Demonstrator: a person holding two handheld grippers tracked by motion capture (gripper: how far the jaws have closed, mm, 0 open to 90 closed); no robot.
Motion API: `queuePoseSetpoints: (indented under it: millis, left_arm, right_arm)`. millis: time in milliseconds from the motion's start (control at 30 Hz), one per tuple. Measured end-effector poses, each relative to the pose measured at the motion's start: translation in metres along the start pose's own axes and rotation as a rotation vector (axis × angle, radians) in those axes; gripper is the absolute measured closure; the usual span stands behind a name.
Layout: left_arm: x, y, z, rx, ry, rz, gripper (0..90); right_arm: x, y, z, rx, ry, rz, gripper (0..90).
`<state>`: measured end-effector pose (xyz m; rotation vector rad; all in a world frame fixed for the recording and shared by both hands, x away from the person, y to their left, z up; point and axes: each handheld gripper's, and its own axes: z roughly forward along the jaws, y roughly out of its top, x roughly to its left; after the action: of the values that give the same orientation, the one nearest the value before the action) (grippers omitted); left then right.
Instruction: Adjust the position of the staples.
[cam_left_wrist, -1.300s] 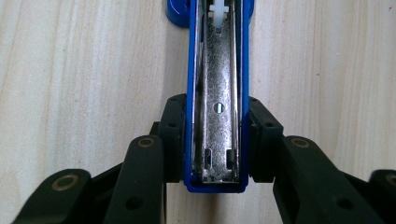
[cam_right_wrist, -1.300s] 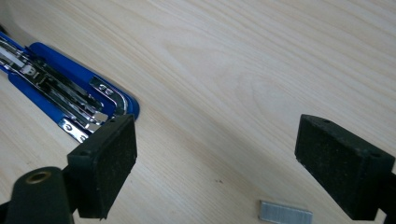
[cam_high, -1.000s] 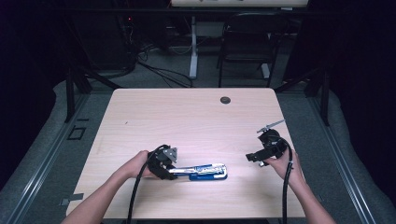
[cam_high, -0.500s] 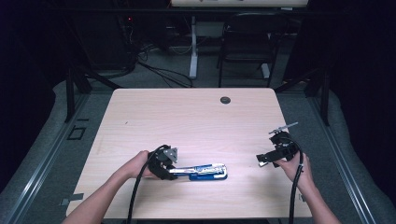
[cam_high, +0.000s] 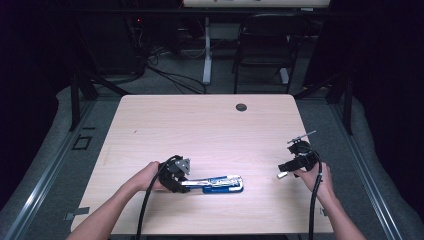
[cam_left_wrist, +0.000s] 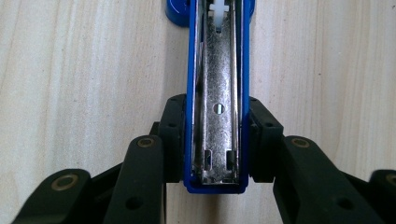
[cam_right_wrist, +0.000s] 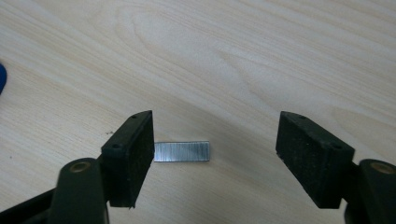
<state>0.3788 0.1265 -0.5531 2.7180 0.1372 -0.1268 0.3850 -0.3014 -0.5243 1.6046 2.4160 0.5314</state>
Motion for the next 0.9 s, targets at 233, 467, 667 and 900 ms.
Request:
queuePoseSetpoints:
  millis: [233, 467, 667, 900]
  left_arm:
    - [0.0, 0.0, 0.0, -0.001, 0.001, 0.004, 65.1]
    - [0.0, 0.0, 0.0, 0.0, 0.003, 0.003, 65.2]
    - [-0.001, 0.0, 0.0, 0.0, 0.005, 0.002, 65.1]
    - [0.0, 0.0, 0.0, 0.0, 0.004, 0.002, 65.1]
  right_arm:
    - [0.007, 0.002, 0.009, 0.024, -0.017, -0.02, 34.9]
    - [0.009, 0.002, 0.017, 0.038, -0.042, -0.027, 37.1]
    - [0.01, 0.003, 0.019, 0.07, -0.054, -0.051, 37.7]
    - [0.013, 0.004, 0.021, 0.086, -0.059, -0.07, 38.5]
